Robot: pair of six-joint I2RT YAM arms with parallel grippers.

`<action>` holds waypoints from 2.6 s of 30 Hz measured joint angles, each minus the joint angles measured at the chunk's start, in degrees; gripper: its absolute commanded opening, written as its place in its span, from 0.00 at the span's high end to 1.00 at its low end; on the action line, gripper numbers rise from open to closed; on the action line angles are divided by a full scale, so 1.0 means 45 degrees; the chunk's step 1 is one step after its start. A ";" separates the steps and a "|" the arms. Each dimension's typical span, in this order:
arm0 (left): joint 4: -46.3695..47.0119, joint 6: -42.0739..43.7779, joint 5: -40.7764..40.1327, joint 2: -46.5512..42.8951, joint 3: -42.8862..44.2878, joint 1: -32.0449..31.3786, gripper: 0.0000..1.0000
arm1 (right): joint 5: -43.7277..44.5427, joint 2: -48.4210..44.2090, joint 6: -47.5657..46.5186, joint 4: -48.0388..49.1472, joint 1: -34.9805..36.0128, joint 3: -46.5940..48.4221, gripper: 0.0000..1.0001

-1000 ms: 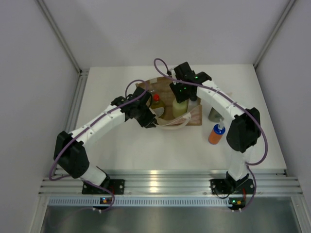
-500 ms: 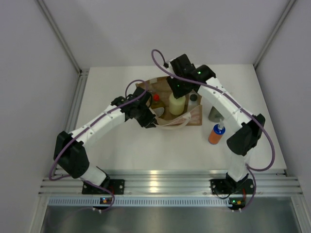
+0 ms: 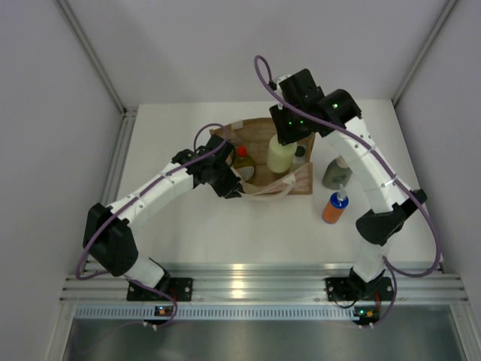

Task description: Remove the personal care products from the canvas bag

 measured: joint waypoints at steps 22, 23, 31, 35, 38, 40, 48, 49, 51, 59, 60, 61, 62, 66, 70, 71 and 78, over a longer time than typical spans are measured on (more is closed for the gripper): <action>0.0005 0.0005 0.0151 0.0199 0.0010 -0.0005 0.81 | -0.0398 -0.3502 0.0588 -0.1627 0.0019 0.0952 1.00; 0.0005 0.0010 0.0180 0.0219 0.0010 -0.0005 0.81 | -0.0393 -0.3672 0.0593 -0.1622 0.0019 0.0899 1.00; 0.0005 0.0010 0.0228 0.0253 0.0015 -0.0005 0.80 | -0.0296 -0.5537 0.0695 -0.1661 0.0024 -0.1409 1.00; -0.0005 0.0010 0.0228 0.0277 0.0063 -0.0005 0.80 | -0.0330 -0.6664 0.0835 -0.1307 0.0034 -0.3910 1.00; -0.0010 0.0015 0.0228 0.0306 0.0131 -0.0005 0.75 | -0.0350 -0.7368 0.0889 -0.1117 0.0044 -0.5761 1.00; -0.0019 0.0029 0.0233 0.0311 0.0146 -0.0005 0.71 | -0.0335 -0.7776 0.0879 -0.0806 0.0044 -0.6946 1.00; -0.0015 0.0053 0.0228 0.0364 0.0180 -0.0005 0.58 | -0.0272 -0.9102 0.0933 0.1705 0.0049 -1.0880 1.00; -0.0010 0.0053 0.0228 0.0364 0.0185 -0.0005 0.58 | -0.0277 -0.9292 0.0942 0.2074 0.0053 -1.1346 1.00; -0.0005 0.0053 0.0228 0.0364 0.0209 -0.0015 0.55 | -0.0248 -0.9602 0.0991 0.2725 0.0053 -1.2157 1.00; -0.0015 0.0029 0.0223 0.0364 0.0253 -0.0024 0.64 | -0.0131 -0.9899 0.1059 0.4333 0.0058 -1.4795 1.00; -0.0019 0.0024 0.0219 0.0364 0.0253 -0.0024 0.64 | -0.0087 -0.9899 0.1137 0.4527 0.0058 -1.5144 1.00; -0.0024 0.0029 0.0199 0.0359 0.0253 -0.0024 0.65 | -0.0053 -0.9913 0.1190 0.4721 0.0058 -1.5475 1.00; -0.0029 0.0034 0.0185 0.0359 0.0253 -0.0024 0.65 | -0.0034 -0.9938 0.1248 0.4852 0.0058 -1.5737 1.00; -0.0053 0.0029 0.0175 0.0359 0.0253 -0.0024 0.65 | 0.0107 -1.0350 0.1540 0.5479 0.0058 -1.6995 1.00; -0.0053 0.0029 0.0175 0.0359 0.0253 -0.0024 0.65 | 0.0141 -1.0758 0.1700 0.5829 0.0058 -1.7325 0.74; -0.0053 0.0029 0.0175 0.0359 0.0253 -0.0024 0.65 | 0.0131 -1.0812 0.1710 0.5911 0.0063 -1.7413 0.62; -0.0053 0.0029 0.0175 0.0359 0.0253 -0.0024 0.65 | -0.0019 -1.1492 0.1904 0.6465 0.0092 -1.7398 0.26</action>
